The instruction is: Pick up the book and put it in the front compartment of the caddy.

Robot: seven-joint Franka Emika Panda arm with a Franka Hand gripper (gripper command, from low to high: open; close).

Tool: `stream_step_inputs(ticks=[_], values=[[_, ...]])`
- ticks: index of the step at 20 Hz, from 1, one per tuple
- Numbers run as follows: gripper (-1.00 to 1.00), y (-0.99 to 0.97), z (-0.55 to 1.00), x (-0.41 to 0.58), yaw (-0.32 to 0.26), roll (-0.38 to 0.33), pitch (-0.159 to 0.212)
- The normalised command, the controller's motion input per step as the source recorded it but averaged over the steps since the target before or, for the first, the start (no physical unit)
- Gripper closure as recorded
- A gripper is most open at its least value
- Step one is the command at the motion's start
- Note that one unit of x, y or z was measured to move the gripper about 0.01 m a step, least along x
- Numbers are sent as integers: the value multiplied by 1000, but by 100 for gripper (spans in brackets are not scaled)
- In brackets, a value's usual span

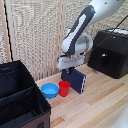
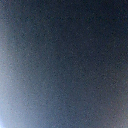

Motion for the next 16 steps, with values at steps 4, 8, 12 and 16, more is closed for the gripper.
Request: stream_step_inputs(ticks=[4,8,12,16], values=[[100,-133,1000,59,-171,0,8],[100,-16,969,-10,-226,24,-11],[100,49,796,-76,-323,17,-80],[100,79,753,-79,-309,57,-80]])
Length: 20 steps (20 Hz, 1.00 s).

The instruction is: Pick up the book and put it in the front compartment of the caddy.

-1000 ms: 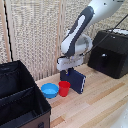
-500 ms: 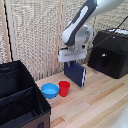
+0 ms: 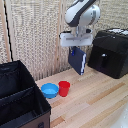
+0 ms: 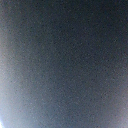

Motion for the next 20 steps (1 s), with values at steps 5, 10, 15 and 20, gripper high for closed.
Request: stream_step_inputs(ticks=[5,10,15,20], values=[[100,73,700,-61,-308,58,-58],[100,113,534,-22,-321,18,-27],[100,289,371,0,-308,0,-34],[100,459,295,-3,-264,0,-38]])
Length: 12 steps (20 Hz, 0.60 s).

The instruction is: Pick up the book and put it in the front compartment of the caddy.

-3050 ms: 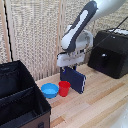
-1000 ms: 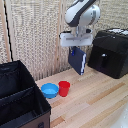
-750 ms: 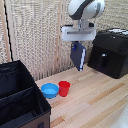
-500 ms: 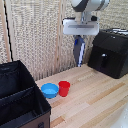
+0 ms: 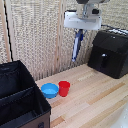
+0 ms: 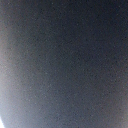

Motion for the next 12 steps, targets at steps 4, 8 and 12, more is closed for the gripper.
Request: stream_step_inputs(ticks=[4,8,12], values=[[100,612,317,-206,-155,0,-42],[100,691,341,-294,-91,5,-21],[100,750,331,-299,-55,9,-3]])
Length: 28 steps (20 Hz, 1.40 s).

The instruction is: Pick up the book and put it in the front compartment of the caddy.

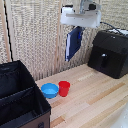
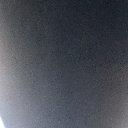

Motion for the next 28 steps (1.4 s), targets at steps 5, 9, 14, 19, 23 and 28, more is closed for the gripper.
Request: stream_step_inputs(ticks=[5,9,14,19,23,28], values=[[100,809,174,-72,-88,0,0],[100,819,84,0,-111,0,0],[100,803,78,0,-131,0,0],[100,790,109,0,-139,0,0],[100,781,125,0,-143,0,0],[100,797,140,0,-134,0,-1]])
